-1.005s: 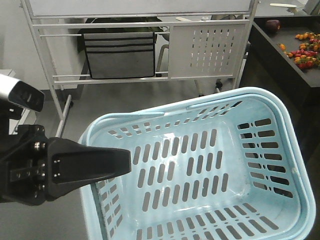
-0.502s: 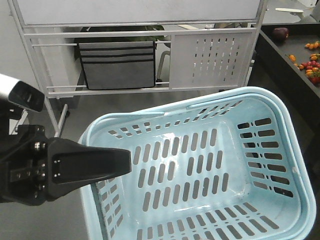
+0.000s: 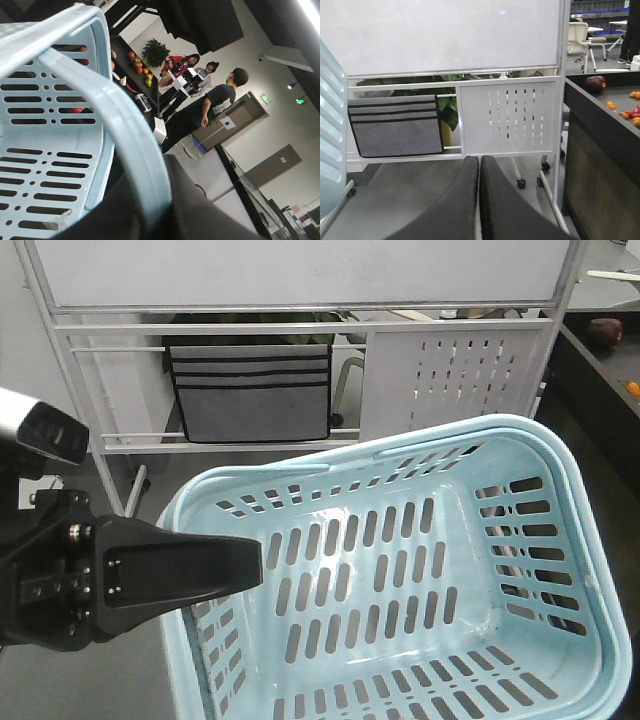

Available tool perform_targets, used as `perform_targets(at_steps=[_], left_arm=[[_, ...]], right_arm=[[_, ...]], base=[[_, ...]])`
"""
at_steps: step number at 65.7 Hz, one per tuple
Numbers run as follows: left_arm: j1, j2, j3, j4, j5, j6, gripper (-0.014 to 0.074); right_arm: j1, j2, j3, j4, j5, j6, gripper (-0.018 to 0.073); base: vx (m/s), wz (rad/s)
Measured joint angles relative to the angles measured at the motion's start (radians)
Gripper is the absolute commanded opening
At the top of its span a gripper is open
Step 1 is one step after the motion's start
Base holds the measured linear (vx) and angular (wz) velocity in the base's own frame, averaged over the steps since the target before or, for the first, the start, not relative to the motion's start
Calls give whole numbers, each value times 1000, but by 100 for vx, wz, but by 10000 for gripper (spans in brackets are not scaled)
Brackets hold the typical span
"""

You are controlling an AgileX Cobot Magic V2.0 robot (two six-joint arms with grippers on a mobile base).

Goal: Place coke in basket with both arms
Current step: 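Hold the basket in the left gripper while the base drives to another shelf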

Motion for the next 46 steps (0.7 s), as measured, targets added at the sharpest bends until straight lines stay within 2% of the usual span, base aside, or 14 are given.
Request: perform_targets(at_steps=[23, 46], left_arm=[[0, 0, 0, 0, 0, 0, -6], [0, 0, 0, 0, 0, 0, -6]], right_arm=[[0, 0, 0, 0, 0, 0, -5], [0, 0, 0, 0, 0, 0, -5]], base=[[24, 24], [21, 52]])
